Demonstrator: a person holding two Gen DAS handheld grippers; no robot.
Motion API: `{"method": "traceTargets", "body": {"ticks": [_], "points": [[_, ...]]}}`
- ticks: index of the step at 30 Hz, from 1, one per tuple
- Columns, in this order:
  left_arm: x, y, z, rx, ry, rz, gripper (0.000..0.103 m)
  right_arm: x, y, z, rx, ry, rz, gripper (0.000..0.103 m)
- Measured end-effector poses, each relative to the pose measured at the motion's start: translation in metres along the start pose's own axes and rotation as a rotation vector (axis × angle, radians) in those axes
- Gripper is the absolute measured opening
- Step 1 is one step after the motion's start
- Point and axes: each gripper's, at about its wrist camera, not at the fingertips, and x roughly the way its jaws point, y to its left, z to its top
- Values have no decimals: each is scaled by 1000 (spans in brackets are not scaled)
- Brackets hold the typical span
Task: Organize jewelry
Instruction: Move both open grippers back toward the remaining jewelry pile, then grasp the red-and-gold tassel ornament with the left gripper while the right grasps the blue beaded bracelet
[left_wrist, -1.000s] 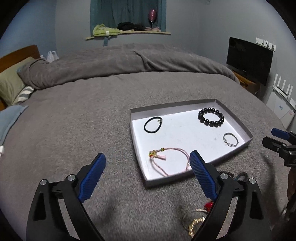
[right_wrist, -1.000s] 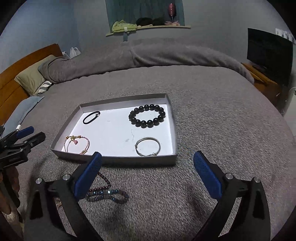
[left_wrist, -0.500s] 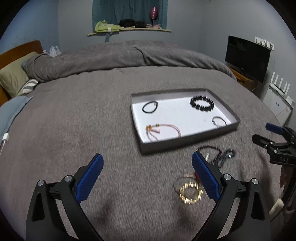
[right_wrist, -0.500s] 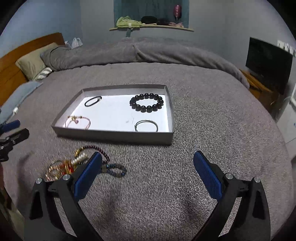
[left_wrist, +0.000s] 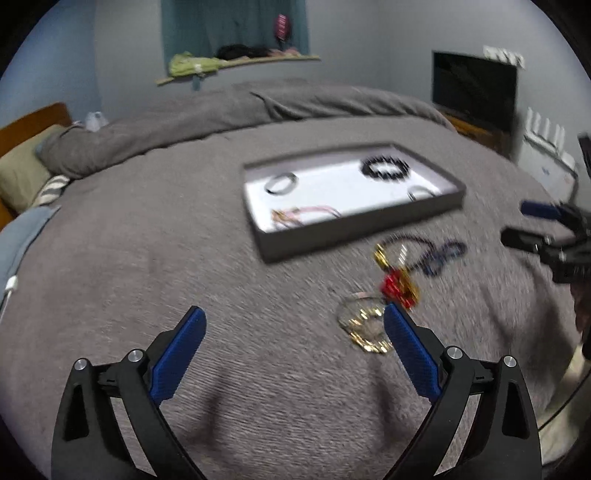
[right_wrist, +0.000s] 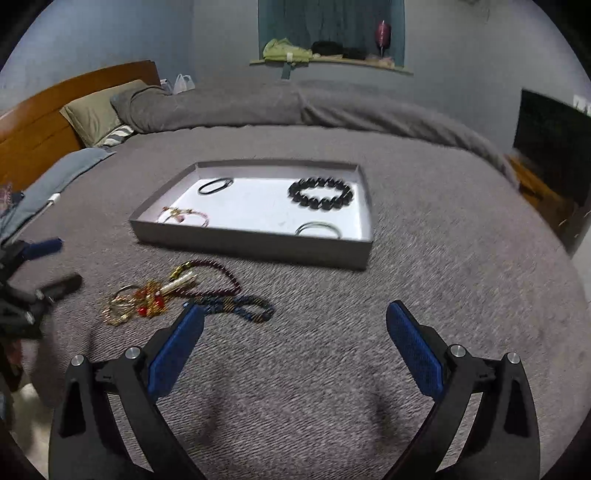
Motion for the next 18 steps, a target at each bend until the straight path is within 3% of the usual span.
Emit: {"method": "traceTargets", "body": {"ticks": [4,13,14,16,18], "points": [[10,-14,-4,29,31,-44,96,3,4,-2,3,27,56,97],[21,-25,8,15,48,-129,92,13,2,-10,20,71,64,97],[22,-27,11,21,43,-135,88,13,1,-11,21,72,61,97],[24,-31,18,33,45,-163,64,13,1,-11,18,70,57,97],[29,-36,22,41,60,-186,51,13,1,-11,16,67,57,97]]}}
